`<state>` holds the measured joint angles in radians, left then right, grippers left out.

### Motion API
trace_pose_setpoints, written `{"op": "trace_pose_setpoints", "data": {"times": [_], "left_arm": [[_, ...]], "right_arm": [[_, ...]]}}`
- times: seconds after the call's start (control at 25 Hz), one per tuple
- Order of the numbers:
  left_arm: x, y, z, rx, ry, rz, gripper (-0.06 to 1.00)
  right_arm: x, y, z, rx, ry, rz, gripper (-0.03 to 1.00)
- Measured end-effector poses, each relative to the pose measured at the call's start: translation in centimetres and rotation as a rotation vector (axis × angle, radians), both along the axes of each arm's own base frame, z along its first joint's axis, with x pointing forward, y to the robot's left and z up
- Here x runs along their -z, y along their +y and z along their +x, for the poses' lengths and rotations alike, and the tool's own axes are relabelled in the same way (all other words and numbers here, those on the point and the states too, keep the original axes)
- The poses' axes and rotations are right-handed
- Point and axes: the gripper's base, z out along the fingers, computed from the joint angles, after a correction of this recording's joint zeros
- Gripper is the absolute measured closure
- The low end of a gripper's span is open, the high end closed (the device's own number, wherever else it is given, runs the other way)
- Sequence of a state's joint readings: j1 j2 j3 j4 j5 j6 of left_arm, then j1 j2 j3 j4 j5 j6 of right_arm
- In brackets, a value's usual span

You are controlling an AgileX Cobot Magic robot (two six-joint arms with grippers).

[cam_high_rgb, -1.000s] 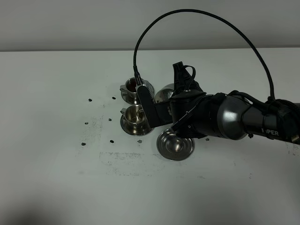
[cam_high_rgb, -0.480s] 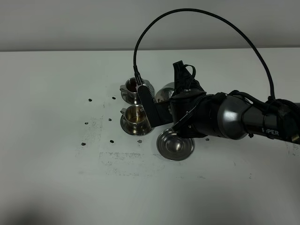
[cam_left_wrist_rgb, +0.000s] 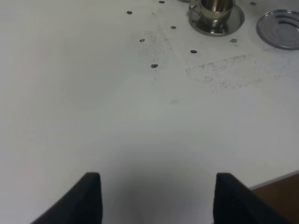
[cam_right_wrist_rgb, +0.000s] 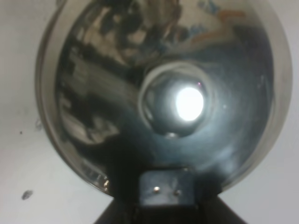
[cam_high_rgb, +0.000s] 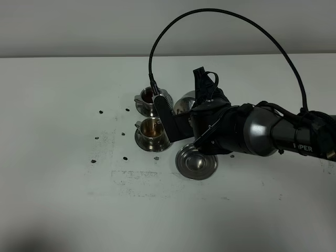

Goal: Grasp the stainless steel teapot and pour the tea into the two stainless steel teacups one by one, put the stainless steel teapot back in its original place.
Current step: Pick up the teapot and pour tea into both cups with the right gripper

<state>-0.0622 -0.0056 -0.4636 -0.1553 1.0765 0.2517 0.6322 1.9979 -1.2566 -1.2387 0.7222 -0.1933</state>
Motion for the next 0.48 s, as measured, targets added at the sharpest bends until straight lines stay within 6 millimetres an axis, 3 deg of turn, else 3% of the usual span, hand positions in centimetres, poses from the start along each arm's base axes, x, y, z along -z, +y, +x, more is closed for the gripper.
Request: {"op": "trace_pose_setpoints", "data": {"times": [0.48], "left_arm": [[0.0, 0.0, 0.0, 0.0, 0.0, 0.0, 0.42]], "right_arm": [[-0.06, -0.03, 0.04, -0.004, -0.006, -0.01, 0.76]]}}
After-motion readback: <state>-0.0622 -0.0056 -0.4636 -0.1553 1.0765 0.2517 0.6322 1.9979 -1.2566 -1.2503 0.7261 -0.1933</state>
